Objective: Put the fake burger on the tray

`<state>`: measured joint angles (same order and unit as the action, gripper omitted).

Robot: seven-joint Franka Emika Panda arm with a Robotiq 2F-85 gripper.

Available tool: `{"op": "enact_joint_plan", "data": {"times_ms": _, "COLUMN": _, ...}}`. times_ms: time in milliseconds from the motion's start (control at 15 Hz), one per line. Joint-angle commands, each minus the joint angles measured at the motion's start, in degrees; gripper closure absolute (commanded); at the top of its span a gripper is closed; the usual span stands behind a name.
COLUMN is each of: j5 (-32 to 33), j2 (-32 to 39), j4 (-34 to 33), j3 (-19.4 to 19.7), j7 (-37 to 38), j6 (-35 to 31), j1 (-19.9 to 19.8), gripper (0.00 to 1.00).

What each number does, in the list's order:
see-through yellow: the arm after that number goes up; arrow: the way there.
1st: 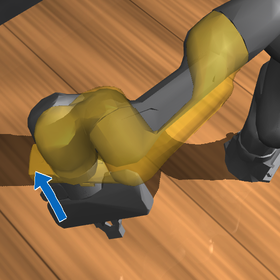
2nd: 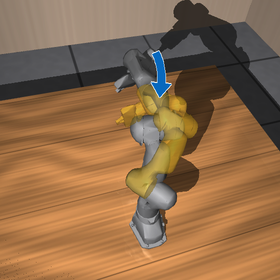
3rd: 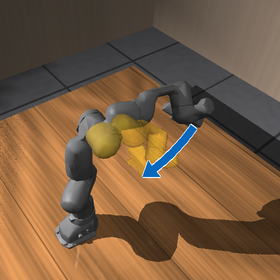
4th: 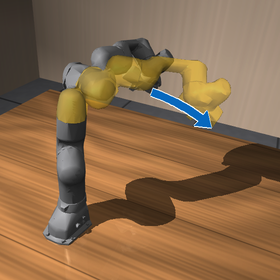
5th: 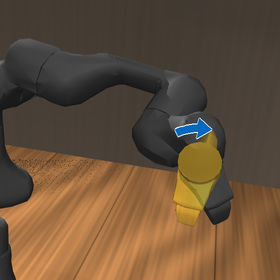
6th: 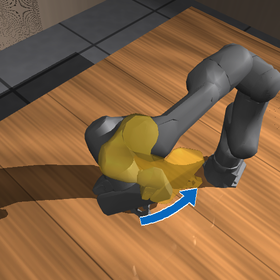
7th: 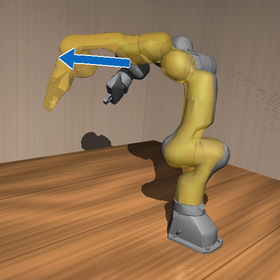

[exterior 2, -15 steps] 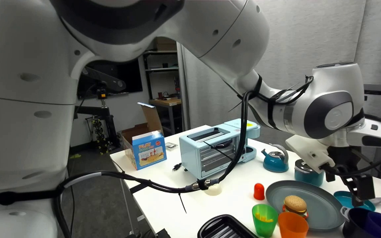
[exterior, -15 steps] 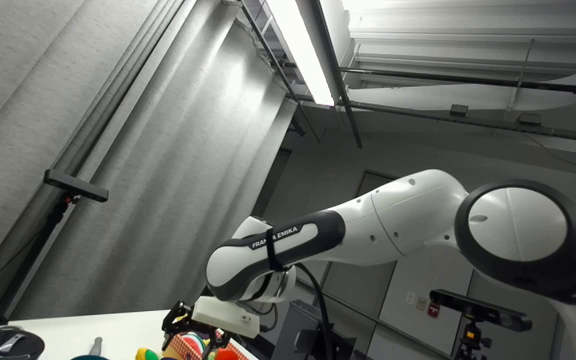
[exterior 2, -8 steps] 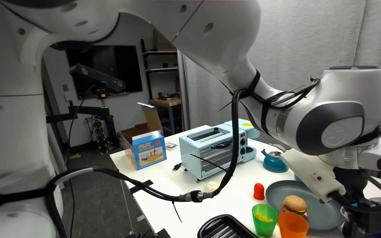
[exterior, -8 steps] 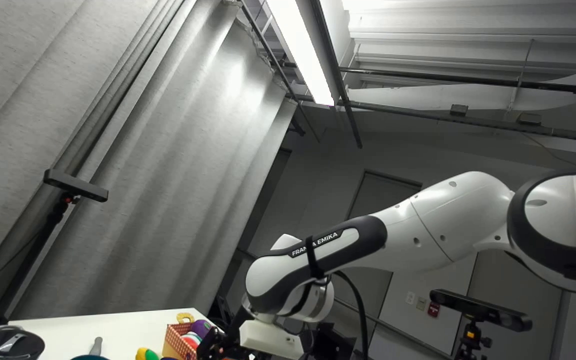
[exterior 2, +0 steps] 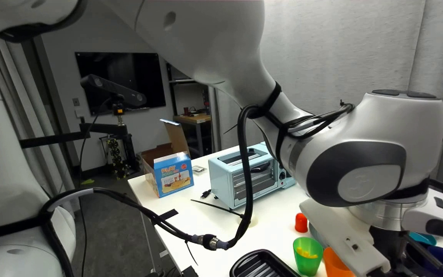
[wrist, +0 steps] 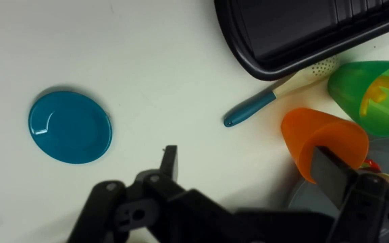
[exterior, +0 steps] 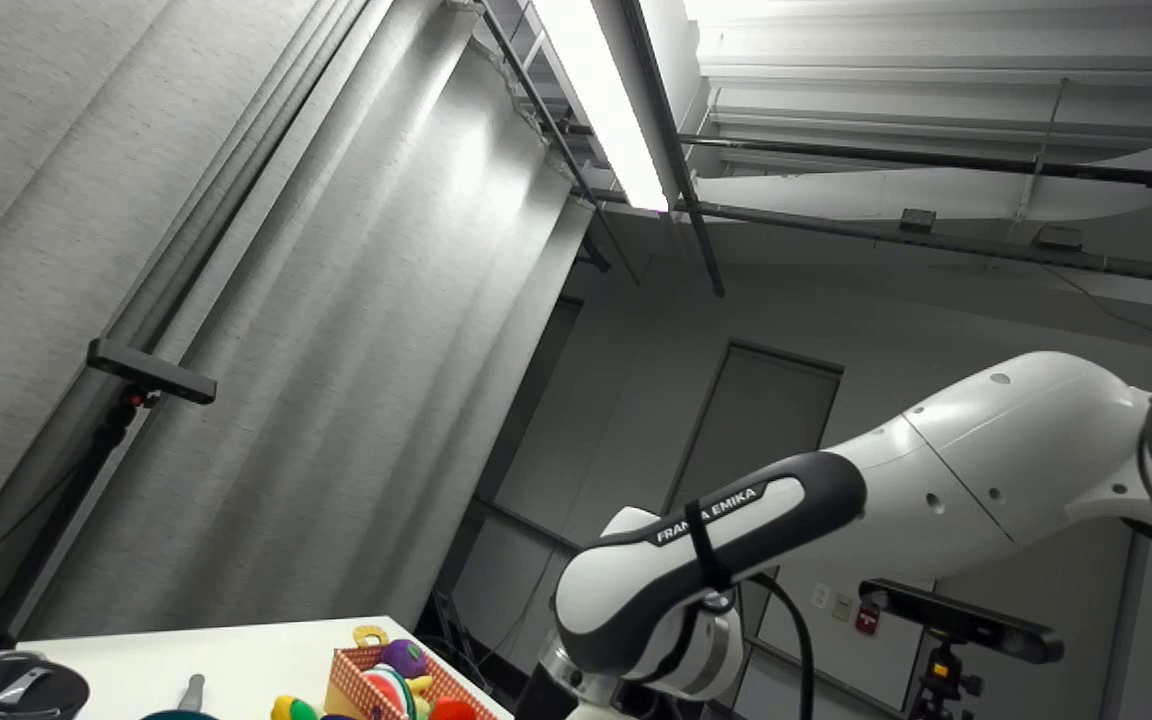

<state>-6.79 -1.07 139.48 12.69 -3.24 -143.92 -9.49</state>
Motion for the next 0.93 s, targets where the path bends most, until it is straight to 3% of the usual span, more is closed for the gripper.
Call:
{"op": "enact_joint_plan", "data": {"times_ms": 0, "j5": -1.83, "j2": -6.86, "j4": 6.06, "j3": 0.19, "j7": -6.22, "j6": 1.09, "j1": -0.97, "gripper": 0.00}}
{"op": "enact_joint_plan", "data": {"times_ms": 67, "j5": -0.02, "j2": -2.14, "j4": 2.49, "j3": -0.30, "j7": -2.39, "j6": 0.12, "j1": -0.68, "gripper": 0.00}}
{"op": "enact_joint_plan", "data": {"times_ms": 867, "j5": -0.04, "j2": -4.66, "j4": 4.85, "j3": -0.05, "j7": -4.08, "j6": 0.12, "j1": -0.69, "gripper": 0.00}}
